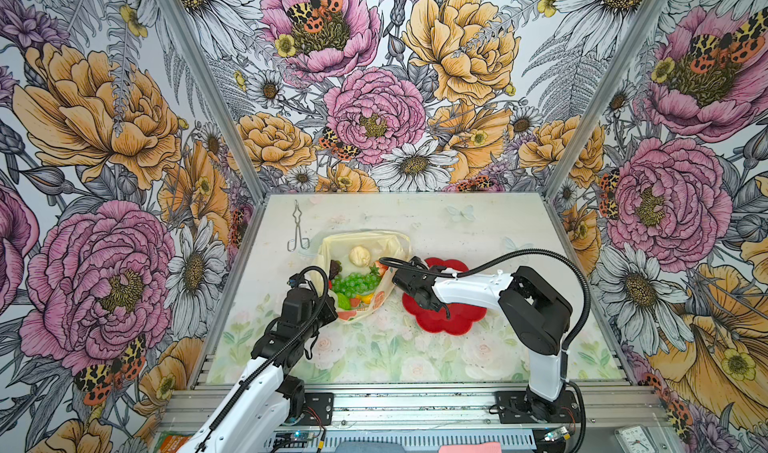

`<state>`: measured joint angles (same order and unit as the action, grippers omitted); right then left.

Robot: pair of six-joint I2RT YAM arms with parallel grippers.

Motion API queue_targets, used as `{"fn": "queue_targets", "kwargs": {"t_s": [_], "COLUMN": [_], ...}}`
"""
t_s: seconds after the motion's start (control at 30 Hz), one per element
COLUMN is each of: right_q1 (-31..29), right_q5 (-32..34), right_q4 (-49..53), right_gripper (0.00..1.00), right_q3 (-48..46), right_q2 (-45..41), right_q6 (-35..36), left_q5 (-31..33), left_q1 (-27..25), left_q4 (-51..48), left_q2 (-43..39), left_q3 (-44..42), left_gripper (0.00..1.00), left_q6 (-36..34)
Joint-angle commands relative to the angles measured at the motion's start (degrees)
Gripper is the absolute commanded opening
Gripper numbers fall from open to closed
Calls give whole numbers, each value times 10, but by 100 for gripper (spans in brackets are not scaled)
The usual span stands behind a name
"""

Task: Take the fake fruits out of the plastic bag
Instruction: 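Lower the orange onto the red plate and open the right gripper, then reach the right gripper back into the bag opening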

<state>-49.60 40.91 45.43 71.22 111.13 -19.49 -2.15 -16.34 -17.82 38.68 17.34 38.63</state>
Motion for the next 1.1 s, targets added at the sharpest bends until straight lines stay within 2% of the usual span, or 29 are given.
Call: {"fn": "queue_targets", "kwargs": {"t_s": [0.0,0.23,0.33,0.43,0.8,1.07], "right_q1": [-6,-6,-11,-29,-41,-23], "right_q5": [-19,-94,-144,-170,-281,-313], "right_q4": [-5,-3,-11,-17,-36,-45], "right_gripper": [80,81,81,80,78,78], "right_q3": [10,19,38,82,318,454], "right_q2": [-30,-103,-142,-138,44,178], "right_q6": [-3,-21,-70,-91,-97,-134], "left_q5": [5,1,-3,1,7,6], "left_q1": [0,0,-2,-1,0,1], "left_q4": [-9,-27,-27,-32,-47,-48], "left_q2": [-6,-12,-25,-36,-33,-39], "left_q3": [0,1,-13,-23,-26,-30], "left_gripper": [0,0,0,0,0,1], "left_q6": [-1,11,29,38,39,41]}}
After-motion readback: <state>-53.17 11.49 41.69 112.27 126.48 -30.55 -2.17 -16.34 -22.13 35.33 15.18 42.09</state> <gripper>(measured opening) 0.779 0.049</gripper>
